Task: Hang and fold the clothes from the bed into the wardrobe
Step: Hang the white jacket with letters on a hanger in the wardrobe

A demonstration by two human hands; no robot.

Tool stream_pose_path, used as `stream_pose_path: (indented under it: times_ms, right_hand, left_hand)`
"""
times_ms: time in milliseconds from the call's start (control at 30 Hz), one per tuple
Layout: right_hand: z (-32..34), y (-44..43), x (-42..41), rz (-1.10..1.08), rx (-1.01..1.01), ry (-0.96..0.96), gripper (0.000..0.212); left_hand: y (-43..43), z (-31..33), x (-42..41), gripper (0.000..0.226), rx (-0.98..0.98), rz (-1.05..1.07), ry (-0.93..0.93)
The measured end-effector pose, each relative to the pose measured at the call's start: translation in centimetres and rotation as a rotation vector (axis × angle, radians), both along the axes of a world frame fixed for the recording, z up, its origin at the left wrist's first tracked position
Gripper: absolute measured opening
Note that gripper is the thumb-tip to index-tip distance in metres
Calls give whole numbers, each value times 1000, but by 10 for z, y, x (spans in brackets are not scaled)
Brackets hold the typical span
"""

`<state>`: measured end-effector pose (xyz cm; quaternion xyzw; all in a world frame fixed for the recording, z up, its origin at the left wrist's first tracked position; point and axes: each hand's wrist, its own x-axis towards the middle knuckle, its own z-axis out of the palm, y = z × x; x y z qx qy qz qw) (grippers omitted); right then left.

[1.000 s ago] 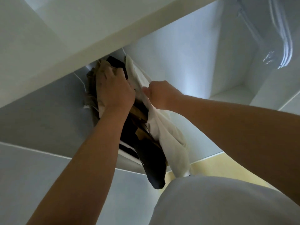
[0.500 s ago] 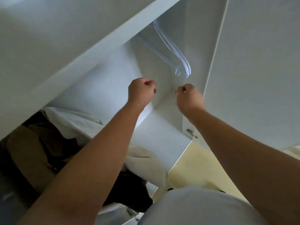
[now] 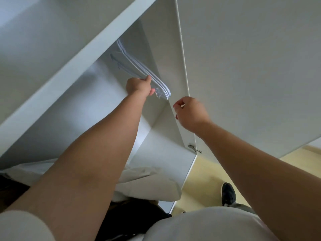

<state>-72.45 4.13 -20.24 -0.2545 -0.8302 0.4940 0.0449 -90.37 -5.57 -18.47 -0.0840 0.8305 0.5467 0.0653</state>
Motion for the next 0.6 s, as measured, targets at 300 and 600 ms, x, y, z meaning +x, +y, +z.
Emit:
stream_pose_path:
  times_ms: [300,600]
  right_hand:
    - [3,35,-27,136,-8,-8,22]
    - [6,47,-47,208,7,34,21]
  left_hand:
    - [22,-7,-27,15,2,112,27]
    - [24,9,-6,14,209,236,42]
